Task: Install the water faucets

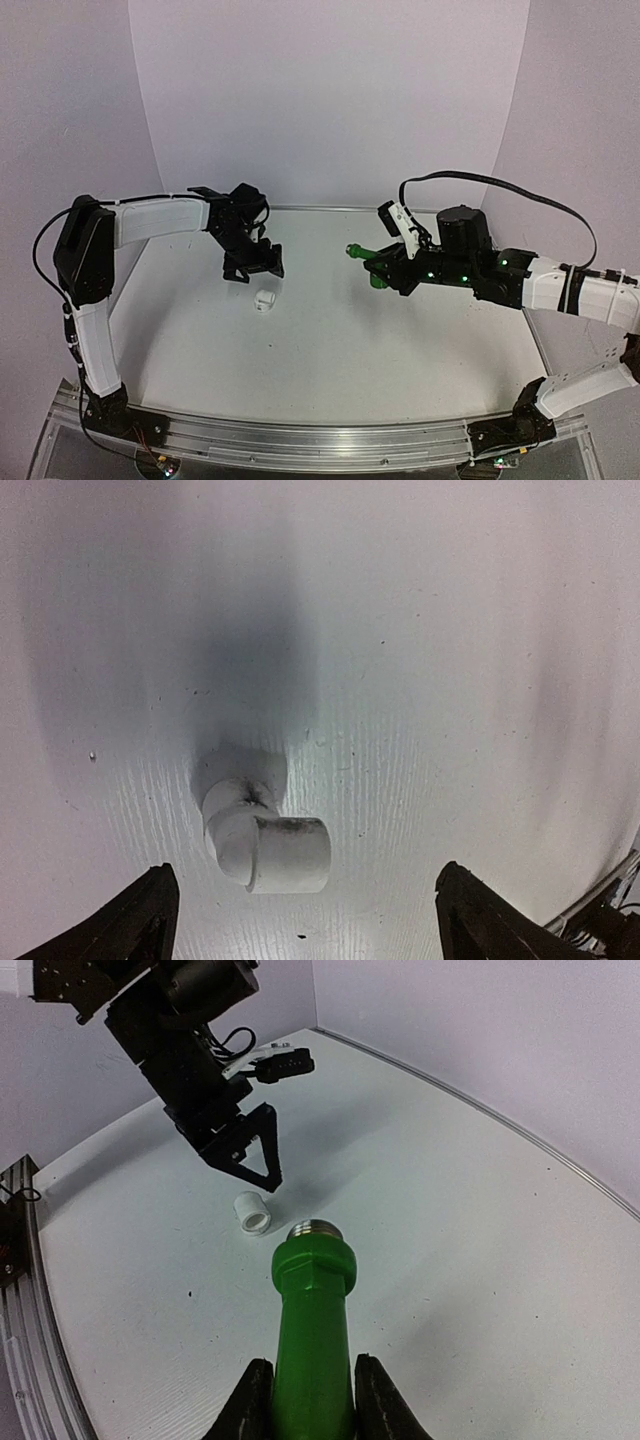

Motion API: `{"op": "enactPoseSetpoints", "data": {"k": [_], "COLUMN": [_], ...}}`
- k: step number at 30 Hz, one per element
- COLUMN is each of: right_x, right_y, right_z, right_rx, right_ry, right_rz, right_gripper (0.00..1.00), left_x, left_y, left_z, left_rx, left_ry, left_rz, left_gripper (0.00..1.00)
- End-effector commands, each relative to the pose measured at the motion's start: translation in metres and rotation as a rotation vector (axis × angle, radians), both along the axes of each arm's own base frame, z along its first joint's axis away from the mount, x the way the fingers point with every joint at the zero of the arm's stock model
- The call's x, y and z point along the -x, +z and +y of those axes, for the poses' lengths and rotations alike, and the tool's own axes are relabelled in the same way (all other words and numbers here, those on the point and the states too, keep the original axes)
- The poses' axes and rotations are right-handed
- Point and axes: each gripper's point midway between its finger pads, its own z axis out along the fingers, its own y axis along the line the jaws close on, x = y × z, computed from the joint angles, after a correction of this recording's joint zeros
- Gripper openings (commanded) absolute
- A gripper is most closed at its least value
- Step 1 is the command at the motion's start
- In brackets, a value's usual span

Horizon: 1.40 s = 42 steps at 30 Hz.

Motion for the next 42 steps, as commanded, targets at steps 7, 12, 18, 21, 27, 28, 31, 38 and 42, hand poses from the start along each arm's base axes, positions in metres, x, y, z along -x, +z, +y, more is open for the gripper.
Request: {"op": "enactPoseSetpoints", "data": {"k": [7, 12, 18, 21, 27, 28, 31, 38, 42], "right_x": [0.006, 0.013, 0.019, 0.022, 0.028, 0.029, 0.029, 0.032, 0.033], "right_y": [0.034, 0.045, 0.049, 0.051, 0.06, 0.061, 0.06, 0.06, 0.06], "right_z": [0.007, 0.002, -0.01, -0.014, -0.018, -0.019, -0.019, -0.018, -0.019], "right_rx": [-0.108, -0.155, -0.169, -0.174, -0.199, -0.202, -0.204, -0.215, -0.216], "right_ry": [0.047, 0.044, 0.023, 0.02, 0.025, 0.028, 0.028, 0.039, 0.035], "right_rz": [-0.055, -0.06, -0.09, -0.099, -0.113, -0.116, -0.116, -0.105, -0.105], "right_gripper": [0.0, 0.0, 0.0, 0.0, 0.0, 0.0, 0.0, 0.0, 0.0], "left_x": [0.005, 0.022, 0.015, 0.016, 0.02, 0.017, 0.008, 0.006, 0.007], "left_y": [0.0, -0.017, -0.018, -0.026, -0.035, -0.034, -0.039, -0.047, -0.054], "left_z": [0.002, -0.003, -0.004, -0.005, 0.003, 0.003, -0.002, -0.006, -0.005], "left_rx": [0.069, 0.117, 0.134, 0.122, 0.096, 0.099, 0.101, 0.093, 0.077], "left_ry": [0.574, 0.821, 0.981, 1.033, 1.142, 1.152, 1.155, 1.165, 1.167], "left_rz": [0.31, 0.534, 0.571, 0.6, 0.611, 0.599, 0.6, 0.618, 0.63], "left_gripper": [0.99, 0.99, 0.97, 0.95, 0.86, 0.84, 0.82, 0.77, 0.71]}}
